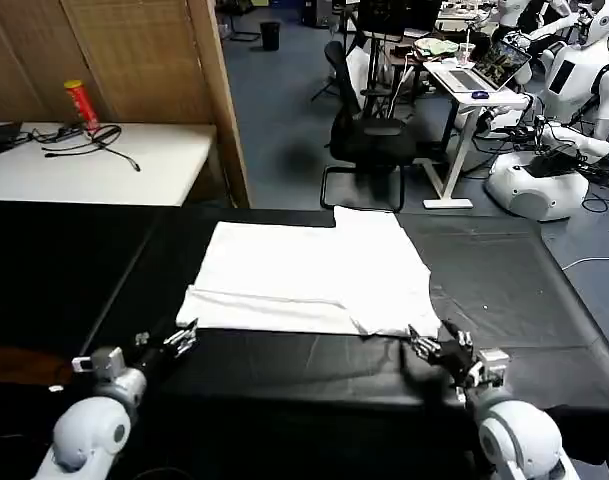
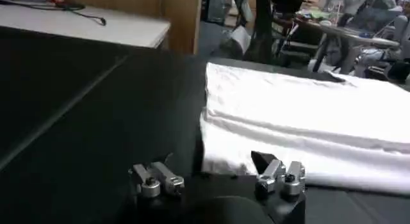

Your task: Fold and organize the clothes.

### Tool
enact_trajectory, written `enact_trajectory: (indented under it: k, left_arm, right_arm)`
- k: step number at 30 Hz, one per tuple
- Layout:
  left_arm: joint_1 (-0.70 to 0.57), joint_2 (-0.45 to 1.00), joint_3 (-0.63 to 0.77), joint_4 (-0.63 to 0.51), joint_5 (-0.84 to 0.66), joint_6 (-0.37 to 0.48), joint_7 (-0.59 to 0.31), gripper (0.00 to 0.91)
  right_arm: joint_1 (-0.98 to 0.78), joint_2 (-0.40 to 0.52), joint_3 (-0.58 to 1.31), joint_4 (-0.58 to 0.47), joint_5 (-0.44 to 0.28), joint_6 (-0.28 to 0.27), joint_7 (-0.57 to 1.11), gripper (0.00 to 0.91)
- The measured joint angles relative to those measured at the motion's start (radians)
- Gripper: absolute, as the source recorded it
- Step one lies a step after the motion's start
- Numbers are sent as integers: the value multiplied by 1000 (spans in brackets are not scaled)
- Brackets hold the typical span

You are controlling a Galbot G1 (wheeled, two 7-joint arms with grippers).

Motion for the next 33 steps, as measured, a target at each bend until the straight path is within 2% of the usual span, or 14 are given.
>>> enact_trajectory:
  k: [1, 2, 3, 5, 12, 17, 23, 29, 33]
  left_arm:
    - [1, 0, 0, 0, 0, 0, 1, 234]
    - [1, -1, 0, 0, 1, 0, 3, 166]
    - [2, 0, 0, 0, 1, -1, 6, 137]
    - [2, 3, 0, 1, 1, -3, 13, 10]
    - [17, 20, 8, -9, 8, -9, 12, 0]
    - [58, 55, 26, -53, 9, 7, -25, 0]
    - [128, 116, 9, -122, 29, 24, -54, 0]
    - [223, 157, -29, -191, 42, 24, -54, 0]
    - [301, 167, -54, -234, 54, 21, -52, 0]
  right_arm:
    - [-5, 0, 1, 0, -3, 2, -2, 166]
    - [-8, 0, 2, 0, -5, 5, -3, 107]
    - [-10, 0, 3, 2, -6, 7, -4, 59]
    - [-14, -2, 3, 7, -6, 9, -4, 49]
    - [-32, -23, -10, 35, 12, 10, 43, 29]
    - [-64, -58, -7, 73, 51, -49, 99, 20]
    - [-139, -98, 22, 144, 58, -139, 104, 29]
    - [-216, -103, 38, 219, 51, -177, 115, 20]
    - [-256, -99, 45, 254, 35, -180, 116, 20]
